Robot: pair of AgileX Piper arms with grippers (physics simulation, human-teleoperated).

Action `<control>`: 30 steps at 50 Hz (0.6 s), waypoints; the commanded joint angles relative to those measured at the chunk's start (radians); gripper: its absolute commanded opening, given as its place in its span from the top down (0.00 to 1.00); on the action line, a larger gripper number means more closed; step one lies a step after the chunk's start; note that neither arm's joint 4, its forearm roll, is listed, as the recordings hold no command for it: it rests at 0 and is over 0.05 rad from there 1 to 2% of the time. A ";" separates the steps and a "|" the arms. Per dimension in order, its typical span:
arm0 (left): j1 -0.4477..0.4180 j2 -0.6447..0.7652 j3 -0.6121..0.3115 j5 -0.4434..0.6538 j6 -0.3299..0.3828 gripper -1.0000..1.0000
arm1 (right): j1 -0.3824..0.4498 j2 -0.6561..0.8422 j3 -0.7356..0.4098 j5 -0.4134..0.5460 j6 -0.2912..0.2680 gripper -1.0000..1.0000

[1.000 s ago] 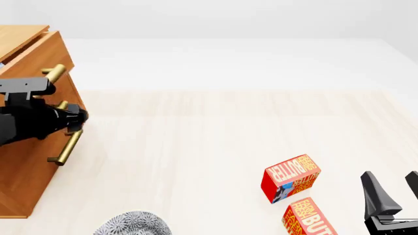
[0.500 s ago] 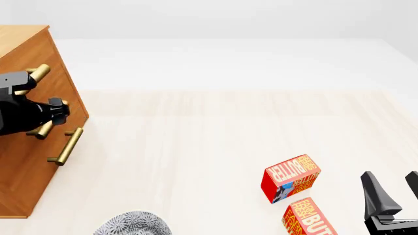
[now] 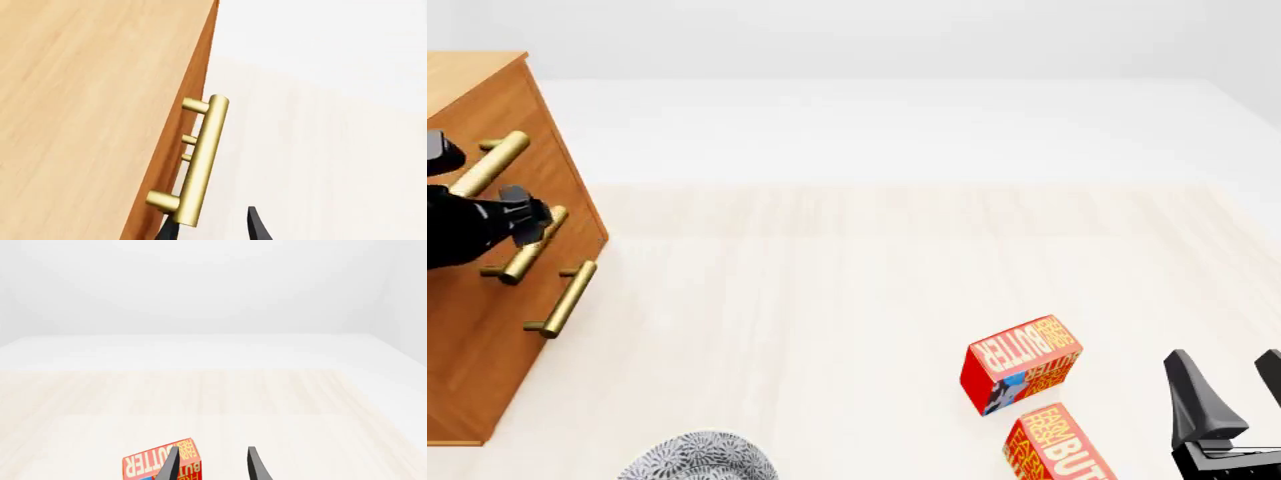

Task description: Put the chocolate pudding in the top drawer of the cabinet and close it.

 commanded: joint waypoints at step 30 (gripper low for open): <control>0.032 -0.427 -0.417 0.436 0.034 0.00 | -0.003 -0.006 0.004 -0.005 -0.004 0.00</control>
